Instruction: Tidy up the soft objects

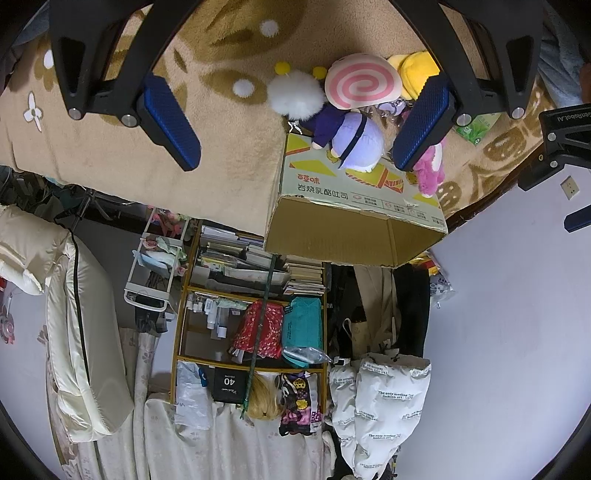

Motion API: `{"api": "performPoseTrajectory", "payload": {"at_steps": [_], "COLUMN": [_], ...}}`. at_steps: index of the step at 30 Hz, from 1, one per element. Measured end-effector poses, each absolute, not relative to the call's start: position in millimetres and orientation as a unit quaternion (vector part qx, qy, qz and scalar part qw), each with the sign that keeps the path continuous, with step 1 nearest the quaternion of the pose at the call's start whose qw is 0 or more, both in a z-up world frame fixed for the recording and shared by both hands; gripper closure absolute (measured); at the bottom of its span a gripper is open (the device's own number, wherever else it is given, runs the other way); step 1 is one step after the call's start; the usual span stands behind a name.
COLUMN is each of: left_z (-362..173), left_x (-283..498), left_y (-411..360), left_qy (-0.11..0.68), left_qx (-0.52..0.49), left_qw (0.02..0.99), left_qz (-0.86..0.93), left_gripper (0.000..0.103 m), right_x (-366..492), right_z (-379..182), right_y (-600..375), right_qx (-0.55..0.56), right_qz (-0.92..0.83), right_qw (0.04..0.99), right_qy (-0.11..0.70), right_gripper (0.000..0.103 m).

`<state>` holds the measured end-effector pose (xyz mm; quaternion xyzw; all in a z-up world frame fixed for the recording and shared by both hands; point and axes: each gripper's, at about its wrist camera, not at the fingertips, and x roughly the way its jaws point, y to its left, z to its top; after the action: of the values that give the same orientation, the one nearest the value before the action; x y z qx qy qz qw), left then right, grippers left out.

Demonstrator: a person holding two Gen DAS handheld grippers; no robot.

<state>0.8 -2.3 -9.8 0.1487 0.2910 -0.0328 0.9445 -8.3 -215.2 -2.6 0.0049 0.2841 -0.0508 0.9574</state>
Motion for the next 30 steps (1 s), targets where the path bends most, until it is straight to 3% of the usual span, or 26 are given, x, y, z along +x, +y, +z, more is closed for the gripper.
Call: {"api": "performPoseTrajectory", "payload": {"at_steps": [13,30], "left_z": [-29.4,-80.8], "left_x": [21.6,71.1], "left_y": [-1.5,5.8], "left_qy": [0.336,0.454], "left_qx": [0.152,0.144], "left_qw": [0.929,0.879], "left_qz": [-0.031,-0.020], "left_gripper": [0.001,0.001], "right_x": [-10.2,28.2], "right_z": [-11.3,-47.7], "right_y": [-211.0,-209.1], "right_qx": [-0.002,0.009], "right_qz": [-0.052,-0.029], "right_qw": [0.953,0.912], "right_qy": [0.297,0.410], "right_gripper": [0.000,0.000]}}
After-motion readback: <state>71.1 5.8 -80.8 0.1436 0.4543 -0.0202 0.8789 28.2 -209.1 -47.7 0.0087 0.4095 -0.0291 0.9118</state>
